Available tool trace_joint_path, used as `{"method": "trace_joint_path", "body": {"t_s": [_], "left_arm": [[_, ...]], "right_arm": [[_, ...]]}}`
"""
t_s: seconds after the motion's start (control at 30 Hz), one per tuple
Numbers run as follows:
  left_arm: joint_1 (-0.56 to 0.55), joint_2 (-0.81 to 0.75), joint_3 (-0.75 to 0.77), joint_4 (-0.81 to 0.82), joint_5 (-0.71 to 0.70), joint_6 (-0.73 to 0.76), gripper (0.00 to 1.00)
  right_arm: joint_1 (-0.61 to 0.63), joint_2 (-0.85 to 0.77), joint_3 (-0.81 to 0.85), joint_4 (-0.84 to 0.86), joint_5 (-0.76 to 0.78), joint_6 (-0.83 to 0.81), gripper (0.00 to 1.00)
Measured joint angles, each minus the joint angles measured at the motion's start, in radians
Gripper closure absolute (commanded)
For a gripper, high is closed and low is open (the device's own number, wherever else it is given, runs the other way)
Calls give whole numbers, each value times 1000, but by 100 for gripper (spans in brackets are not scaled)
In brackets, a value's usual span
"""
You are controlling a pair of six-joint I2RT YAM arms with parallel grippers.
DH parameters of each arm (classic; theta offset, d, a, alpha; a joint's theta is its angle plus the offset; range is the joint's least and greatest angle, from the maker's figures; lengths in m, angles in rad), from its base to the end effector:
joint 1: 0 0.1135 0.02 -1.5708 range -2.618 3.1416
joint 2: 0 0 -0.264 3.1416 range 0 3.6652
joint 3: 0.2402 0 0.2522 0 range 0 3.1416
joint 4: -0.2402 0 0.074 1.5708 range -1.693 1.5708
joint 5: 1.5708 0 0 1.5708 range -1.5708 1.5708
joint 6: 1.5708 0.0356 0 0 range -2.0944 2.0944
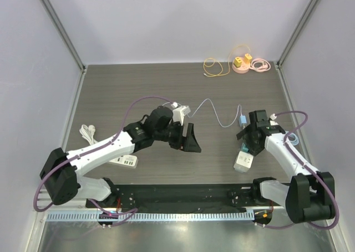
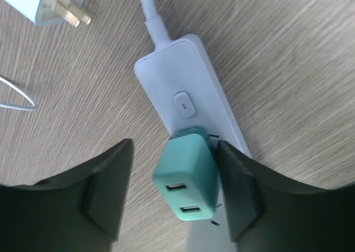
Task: Pull the plug off the socket
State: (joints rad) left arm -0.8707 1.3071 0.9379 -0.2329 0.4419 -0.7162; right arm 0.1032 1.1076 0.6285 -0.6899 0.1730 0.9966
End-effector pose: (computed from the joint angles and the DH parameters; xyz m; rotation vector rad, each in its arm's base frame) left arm 0.1744 -0.2307 0.2758 0.4757 2.4099 -1.2992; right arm 0.1894 0.0134 0.1896 1.2134 2.4225 0.0880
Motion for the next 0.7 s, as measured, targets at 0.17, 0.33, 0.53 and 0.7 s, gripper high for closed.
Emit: {"method": "trace_joint_path", "body": {"t_s": [0.17,0.33,0.53,0.7], "left_arm": [[-66,69,57,35,0,-18,27],[-93,124,110,75,2,-47,28],[-123,207,162,128,-16,-79,21],[-194,290,232,118,-102,-82,19]], "right_arm": [[0,71,55,-3,-51,-84,18],[0,78,66,2,-91,-158,18],[0,48,101,-28,-100,-225,13],[0,27,155,-46,-106,-227,11]]}}
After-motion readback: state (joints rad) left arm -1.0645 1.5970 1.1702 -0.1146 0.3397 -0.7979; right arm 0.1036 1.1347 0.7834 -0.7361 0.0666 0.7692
